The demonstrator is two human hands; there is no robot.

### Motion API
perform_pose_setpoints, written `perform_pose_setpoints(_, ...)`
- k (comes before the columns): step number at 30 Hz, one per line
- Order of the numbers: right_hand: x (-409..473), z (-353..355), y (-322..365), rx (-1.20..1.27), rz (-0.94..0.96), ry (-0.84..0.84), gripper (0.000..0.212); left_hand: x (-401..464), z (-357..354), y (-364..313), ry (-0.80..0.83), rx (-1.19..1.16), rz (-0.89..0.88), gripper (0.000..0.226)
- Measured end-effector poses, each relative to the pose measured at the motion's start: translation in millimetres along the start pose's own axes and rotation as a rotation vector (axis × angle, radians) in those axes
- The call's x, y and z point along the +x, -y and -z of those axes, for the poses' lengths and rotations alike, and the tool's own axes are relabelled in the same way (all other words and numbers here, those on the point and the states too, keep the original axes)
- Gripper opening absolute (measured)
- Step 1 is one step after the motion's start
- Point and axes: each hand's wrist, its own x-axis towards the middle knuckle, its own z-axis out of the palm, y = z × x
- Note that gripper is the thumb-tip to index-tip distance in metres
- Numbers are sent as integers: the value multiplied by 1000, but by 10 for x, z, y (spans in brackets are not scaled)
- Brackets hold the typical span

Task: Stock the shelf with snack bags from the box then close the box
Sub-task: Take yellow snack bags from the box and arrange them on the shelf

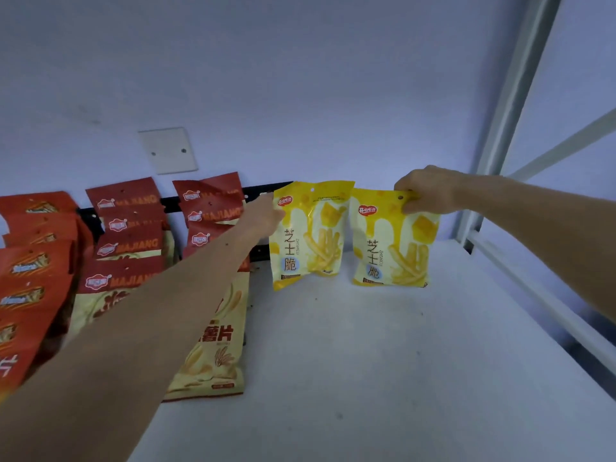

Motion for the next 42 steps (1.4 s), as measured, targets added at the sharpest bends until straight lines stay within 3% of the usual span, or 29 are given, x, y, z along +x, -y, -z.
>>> perform_pose_setpoints(12,518,-167,-302,-12,4,-22,10,442,-243,52,-236,145,138,13)
perform_pose_setpoints(19,710,-168,-283,-65,-71,-26,23,528,-241,26,-301,234,173,19)
perform_pose_setpoints(25,923,-344,-332,-47,-177,-113,24,559,-371,-24,-400,120,213,74)
perform_pose_setpoints(29,1040,-409,-337,-16,-234,-178,27,588,-455,-2,-452,184,230,103)
perform_pose_setpoints(42,1438,-612,-335,112,-237,-355,38,560,-612,-38,-412,725,42,109)
